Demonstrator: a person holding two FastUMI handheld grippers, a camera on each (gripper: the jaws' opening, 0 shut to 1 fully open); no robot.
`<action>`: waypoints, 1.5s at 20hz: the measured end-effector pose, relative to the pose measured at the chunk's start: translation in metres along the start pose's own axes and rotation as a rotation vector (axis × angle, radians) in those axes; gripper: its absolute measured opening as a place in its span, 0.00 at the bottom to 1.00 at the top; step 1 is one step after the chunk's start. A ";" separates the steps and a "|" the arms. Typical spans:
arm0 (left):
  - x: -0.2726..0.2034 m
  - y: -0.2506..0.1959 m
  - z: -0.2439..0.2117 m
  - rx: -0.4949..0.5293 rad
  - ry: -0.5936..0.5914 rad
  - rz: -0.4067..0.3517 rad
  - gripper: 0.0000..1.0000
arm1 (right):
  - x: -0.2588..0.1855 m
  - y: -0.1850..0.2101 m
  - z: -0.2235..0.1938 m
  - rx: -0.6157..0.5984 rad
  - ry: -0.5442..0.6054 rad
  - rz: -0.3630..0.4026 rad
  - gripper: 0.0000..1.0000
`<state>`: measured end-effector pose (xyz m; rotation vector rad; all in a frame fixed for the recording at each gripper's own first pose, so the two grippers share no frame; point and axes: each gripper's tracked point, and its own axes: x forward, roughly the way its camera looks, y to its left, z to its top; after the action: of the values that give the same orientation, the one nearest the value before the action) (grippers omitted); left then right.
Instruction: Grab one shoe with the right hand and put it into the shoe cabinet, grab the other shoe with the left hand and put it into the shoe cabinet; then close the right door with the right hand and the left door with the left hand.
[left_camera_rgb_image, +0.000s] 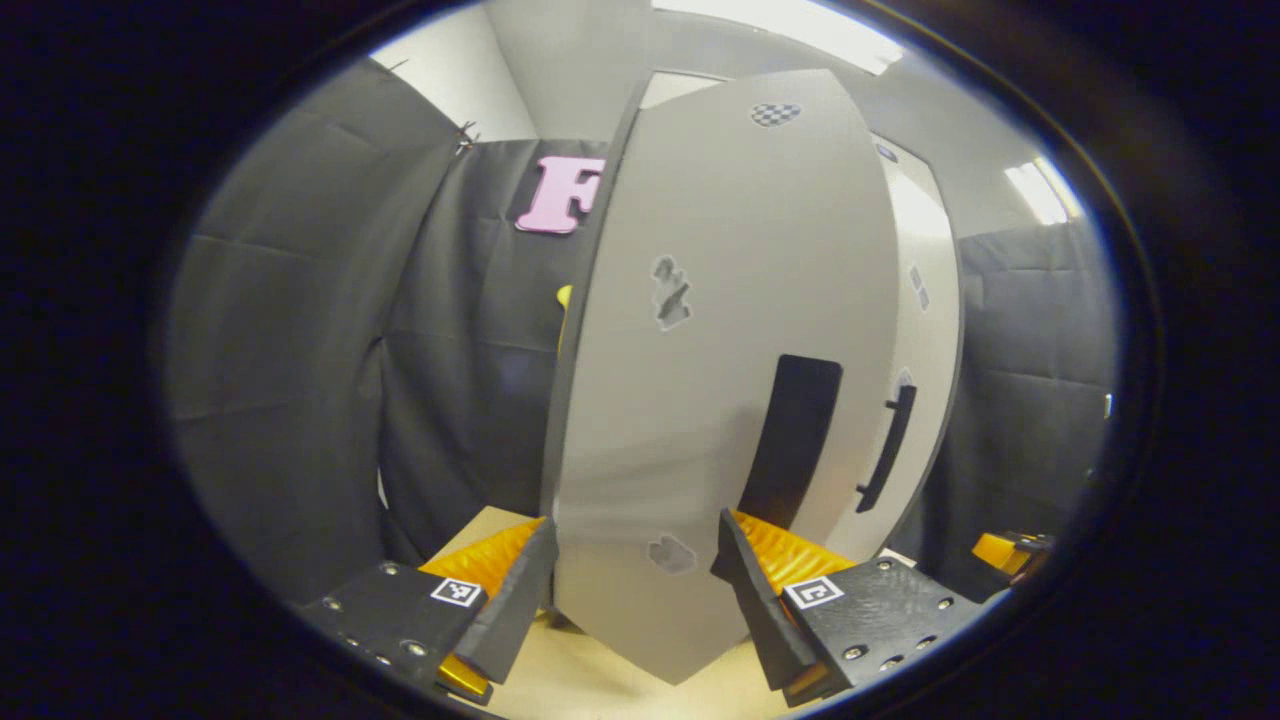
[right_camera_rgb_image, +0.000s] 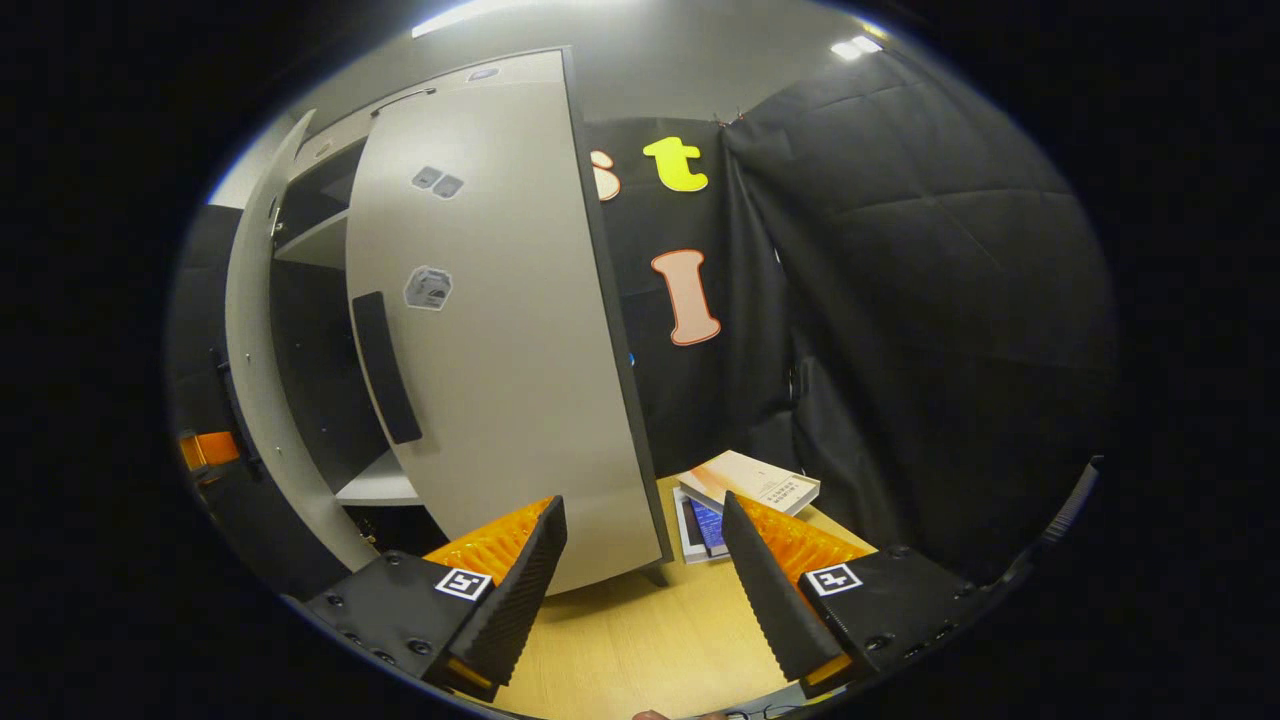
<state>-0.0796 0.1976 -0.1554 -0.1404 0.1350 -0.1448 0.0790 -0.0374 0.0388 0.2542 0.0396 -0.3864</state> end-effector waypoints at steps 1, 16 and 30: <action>0.003 -0.012 -0.002 0.021 0.001 -0.006 0.93 | 0.006 -0.007 -0.001 -0.002 0.001 0.000 0.98; -0.061 -0.132 -0.063 0.175 0.040 0.006 0.93 | 0.045 -0.030 -0.037 0.017 0.118 0.186 0.98; -0.169 -0.047 -0.061 0.080 -0.089 -0.020 0.89 | -0.066 -0.006 -0.019 -0.090 -0.041 0.152 0.98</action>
<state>-0.2604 0.1690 -0.1874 -0.0683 0.0386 -0.1638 0.0159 -0.0137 0.0243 0.1595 -0.0026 -0.2380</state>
